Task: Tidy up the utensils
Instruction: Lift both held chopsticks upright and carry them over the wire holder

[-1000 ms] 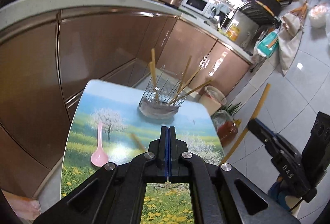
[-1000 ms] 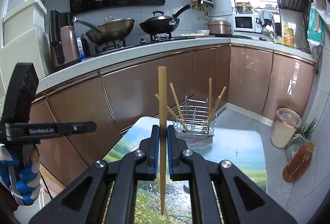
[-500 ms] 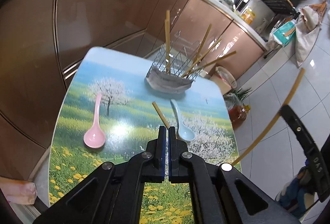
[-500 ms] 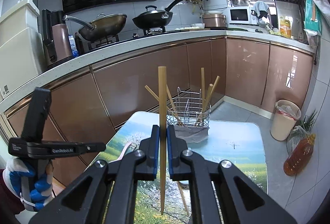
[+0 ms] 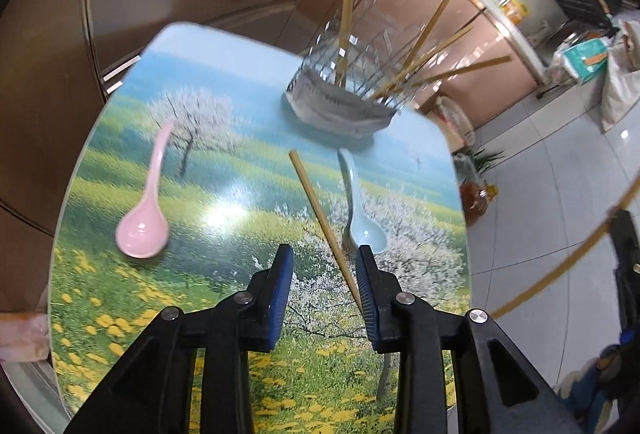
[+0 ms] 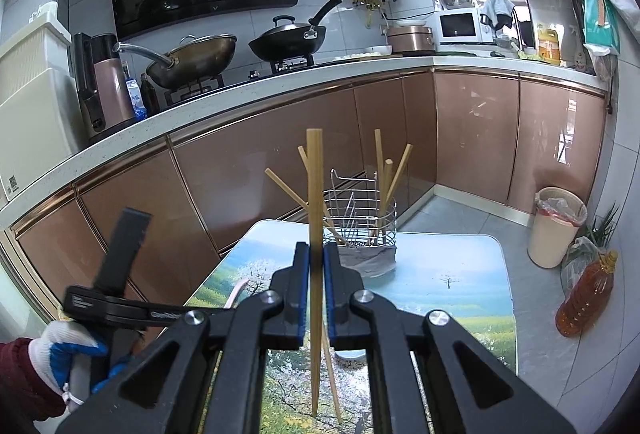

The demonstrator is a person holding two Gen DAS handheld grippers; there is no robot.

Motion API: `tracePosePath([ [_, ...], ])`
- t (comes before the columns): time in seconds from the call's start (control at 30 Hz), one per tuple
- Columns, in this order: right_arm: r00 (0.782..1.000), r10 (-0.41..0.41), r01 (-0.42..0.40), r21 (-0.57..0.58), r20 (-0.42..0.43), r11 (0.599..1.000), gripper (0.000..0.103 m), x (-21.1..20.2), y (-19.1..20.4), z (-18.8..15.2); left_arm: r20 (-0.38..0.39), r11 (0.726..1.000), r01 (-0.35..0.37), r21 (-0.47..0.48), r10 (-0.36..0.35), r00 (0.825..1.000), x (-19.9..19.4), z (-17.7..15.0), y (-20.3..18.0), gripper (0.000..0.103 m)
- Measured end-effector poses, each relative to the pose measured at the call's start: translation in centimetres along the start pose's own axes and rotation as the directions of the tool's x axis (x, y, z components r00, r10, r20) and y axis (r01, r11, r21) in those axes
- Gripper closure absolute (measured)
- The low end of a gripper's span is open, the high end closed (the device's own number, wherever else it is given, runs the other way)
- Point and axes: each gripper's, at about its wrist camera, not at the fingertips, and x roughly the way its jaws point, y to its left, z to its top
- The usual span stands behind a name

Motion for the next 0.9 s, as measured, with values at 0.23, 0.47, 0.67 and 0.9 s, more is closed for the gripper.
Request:
tracePosePath([
  [0.23,1.000,0.005,-0.005,0.028,0.004,1.000,0.097,0.5,-3.1,-0.4,-0.111,0.998,-0.046,-0.030,0.042,0.993,5.8,2.1,-1.9,0.073],
  [0.47,1.000,0.013,-0.013,0.048,0.002,0.999,0.097,1.1,-6.1,-0.8,-0.192,0.988,-0.144,-0.047,0.133,0.972,11.3,3.6,-2.9,0.073],
  [0.67,1.000,0.023,-0.022,0.073,-0.001,0.997,0.097,1.6,-8.7,-1.3,-0.214,0.974,-0.222,-0.050,0.207,0.955,13.6,4.4,-3.1,0.074],
  [0.9,0.999,0.038,-0.037,0.090,-0.004,0.995,0.097,2.3,-10.0,-1.6,-0.232,0.952,-0.293,-0.085,0.267,0.935,14.8,4.3,-2.3,0.081],
])
